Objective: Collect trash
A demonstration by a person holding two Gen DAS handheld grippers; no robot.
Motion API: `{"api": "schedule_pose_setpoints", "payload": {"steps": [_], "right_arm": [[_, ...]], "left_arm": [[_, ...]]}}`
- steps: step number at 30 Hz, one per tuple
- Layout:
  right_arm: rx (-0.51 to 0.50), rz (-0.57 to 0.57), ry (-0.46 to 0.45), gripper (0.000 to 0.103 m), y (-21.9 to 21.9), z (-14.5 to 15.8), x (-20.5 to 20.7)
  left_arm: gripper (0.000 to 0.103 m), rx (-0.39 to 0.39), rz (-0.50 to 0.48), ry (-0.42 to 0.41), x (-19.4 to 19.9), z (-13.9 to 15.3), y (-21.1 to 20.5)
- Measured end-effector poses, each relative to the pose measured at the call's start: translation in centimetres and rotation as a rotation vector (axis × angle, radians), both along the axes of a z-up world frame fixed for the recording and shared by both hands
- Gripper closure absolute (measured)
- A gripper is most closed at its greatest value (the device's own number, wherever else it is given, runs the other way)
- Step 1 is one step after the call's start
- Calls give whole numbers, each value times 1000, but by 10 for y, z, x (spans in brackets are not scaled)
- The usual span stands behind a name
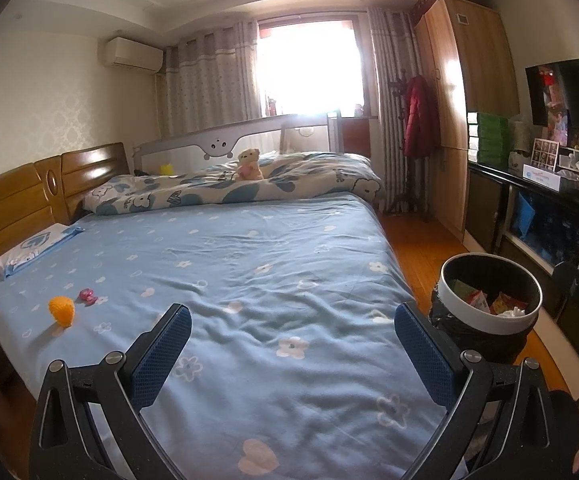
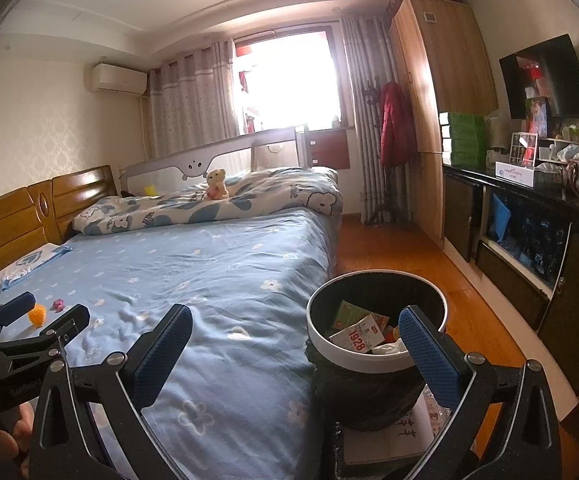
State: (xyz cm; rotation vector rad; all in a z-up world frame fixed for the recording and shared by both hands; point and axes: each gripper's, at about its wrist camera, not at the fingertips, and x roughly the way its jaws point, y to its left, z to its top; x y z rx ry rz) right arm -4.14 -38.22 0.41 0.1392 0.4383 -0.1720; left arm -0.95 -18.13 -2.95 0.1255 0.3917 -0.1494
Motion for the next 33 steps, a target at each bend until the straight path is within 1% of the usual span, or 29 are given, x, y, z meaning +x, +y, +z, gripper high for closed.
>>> {"api": "schedule_pose_setpoints", "payload": {"steps": [6,33], "right_arm": [[5,9,13,0,0,-2,2],[11,16,16,0,1,-2,2]], "left_arm": [[1,-2,0,4,1,0,0],[1,-4,-8,7,1,0,2]]}}
